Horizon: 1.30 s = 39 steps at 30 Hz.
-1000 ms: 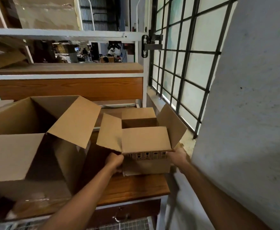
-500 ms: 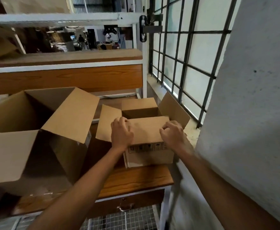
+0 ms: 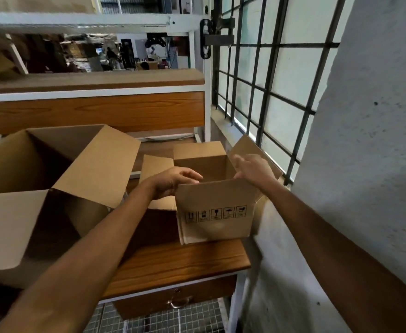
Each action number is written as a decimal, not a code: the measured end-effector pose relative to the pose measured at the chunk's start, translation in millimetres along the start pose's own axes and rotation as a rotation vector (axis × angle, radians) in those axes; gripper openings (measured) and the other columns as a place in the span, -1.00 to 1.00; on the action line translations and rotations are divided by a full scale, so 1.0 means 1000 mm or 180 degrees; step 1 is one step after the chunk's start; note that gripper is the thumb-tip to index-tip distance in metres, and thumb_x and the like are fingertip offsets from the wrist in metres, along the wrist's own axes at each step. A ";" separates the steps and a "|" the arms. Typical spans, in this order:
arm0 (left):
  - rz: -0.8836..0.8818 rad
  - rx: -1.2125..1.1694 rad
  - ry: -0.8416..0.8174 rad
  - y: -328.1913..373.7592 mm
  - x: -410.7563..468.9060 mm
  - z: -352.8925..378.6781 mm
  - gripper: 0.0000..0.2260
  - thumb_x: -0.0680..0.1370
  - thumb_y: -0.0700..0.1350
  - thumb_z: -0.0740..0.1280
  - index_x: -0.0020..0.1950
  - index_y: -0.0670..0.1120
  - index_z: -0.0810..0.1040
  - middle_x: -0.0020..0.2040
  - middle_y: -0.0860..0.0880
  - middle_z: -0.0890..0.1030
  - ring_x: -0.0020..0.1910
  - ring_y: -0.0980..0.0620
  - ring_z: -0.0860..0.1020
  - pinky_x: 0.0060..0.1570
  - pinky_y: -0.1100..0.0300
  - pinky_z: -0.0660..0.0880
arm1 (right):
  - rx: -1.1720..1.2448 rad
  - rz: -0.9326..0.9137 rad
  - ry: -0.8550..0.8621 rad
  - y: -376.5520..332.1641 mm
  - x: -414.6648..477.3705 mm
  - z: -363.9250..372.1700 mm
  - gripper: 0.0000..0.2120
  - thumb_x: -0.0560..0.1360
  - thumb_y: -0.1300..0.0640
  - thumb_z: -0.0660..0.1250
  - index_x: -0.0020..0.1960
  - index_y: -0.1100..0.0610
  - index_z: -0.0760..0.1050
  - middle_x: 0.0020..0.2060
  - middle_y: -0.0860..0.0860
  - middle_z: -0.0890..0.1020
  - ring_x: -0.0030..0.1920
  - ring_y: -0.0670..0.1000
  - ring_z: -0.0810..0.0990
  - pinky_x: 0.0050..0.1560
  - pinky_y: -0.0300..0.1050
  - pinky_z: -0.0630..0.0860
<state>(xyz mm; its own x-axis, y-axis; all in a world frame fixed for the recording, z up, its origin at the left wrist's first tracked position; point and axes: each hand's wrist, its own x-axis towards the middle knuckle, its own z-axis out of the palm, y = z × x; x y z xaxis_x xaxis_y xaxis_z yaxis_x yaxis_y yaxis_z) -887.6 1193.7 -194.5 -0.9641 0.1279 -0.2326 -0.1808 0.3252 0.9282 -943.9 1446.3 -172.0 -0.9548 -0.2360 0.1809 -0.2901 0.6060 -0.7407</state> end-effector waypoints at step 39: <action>-0.1057 0.3027 0.1651 -0.062 0.213 -0.063 -0.29 0.47 -0.03 0.40 0.56 0.09 0.15 0.57 -0.17 0.11 0.53 -0.28 0.08 0.42 -0.26 0.13 | -0.1996 -0.0242 -0.0789 0.069 0.213 0.114 -0.40 0.52 -0.05 0.33 0.51 -0.07 0.22 0.54 0.19 0.15 0.55 0.26 0.02 0.45 0.38 0.06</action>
<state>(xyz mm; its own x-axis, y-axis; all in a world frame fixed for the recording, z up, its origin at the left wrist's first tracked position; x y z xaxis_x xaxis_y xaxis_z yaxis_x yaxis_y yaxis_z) -1094.5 1141.7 -282.9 -0.9002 -0.4294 -0.0724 -0.4350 0.8793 0.1940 -1159.5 1350.8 -258.4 -0.9088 -0.4172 0.0084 -0.4101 0.8892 -0.2030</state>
